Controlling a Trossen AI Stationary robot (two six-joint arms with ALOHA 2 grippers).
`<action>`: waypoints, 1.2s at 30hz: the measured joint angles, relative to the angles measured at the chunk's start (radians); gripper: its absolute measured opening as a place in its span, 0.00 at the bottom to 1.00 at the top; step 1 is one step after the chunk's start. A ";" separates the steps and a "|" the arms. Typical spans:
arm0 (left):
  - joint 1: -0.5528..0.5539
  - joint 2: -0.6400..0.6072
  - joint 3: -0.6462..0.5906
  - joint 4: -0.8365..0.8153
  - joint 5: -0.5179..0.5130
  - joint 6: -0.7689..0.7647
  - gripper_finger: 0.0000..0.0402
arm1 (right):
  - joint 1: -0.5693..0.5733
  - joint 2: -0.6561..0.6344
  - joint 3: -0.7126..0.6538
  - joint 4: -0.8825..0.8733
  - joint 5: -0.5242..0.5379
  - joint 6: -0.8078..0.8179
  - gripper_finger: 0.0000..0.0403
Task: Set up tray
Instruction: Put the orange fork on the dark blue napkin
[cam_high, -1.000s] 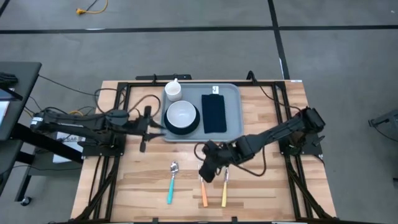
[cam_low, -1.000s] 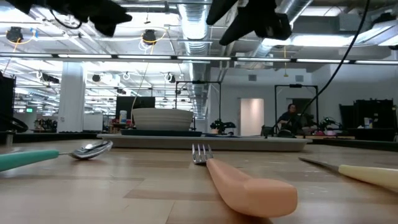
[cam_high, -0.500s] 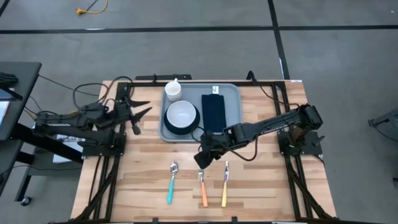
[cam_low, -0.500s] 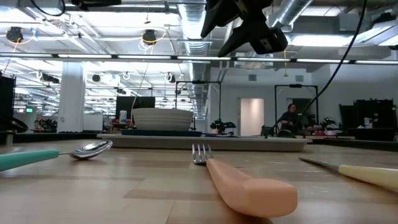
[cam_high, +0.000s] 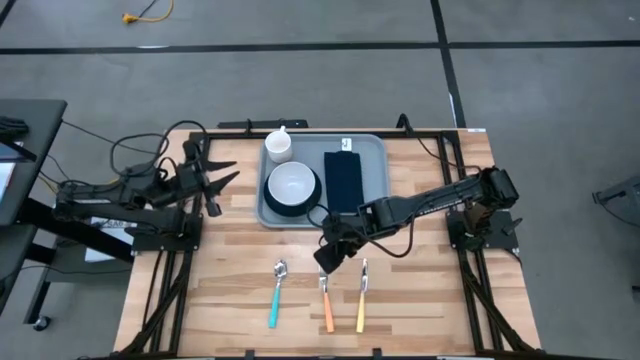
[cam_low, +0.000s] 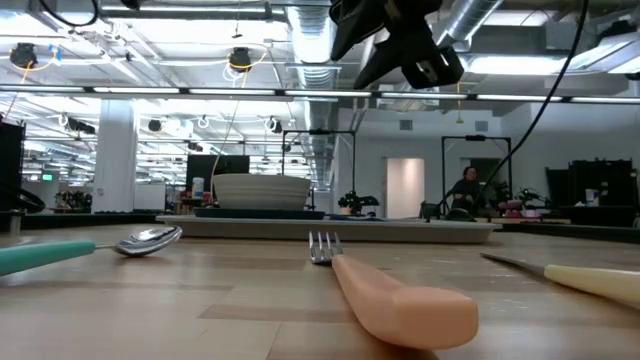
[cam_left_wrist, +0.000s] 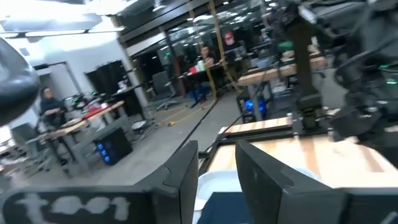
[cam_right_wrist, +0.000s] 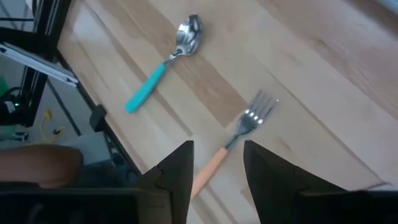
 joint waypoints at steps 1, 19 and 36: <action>0.000 0.003 0.000 0.005 0.017 0.005 0.24 | 0.003 0.000 0.000 -0.006 -0.002 0.000 0.32; 0.000 0.004 0.000 0.029 0.529 0.045 0.24 | 0.013 0.181 0.044 0.029 -0.097 0.154 0.31; -0.001 0.000 0.000 -0.017 0.954 -0.245 0.24 | 0.168 0.219 0.055 0.068 0.119 0.543 0.31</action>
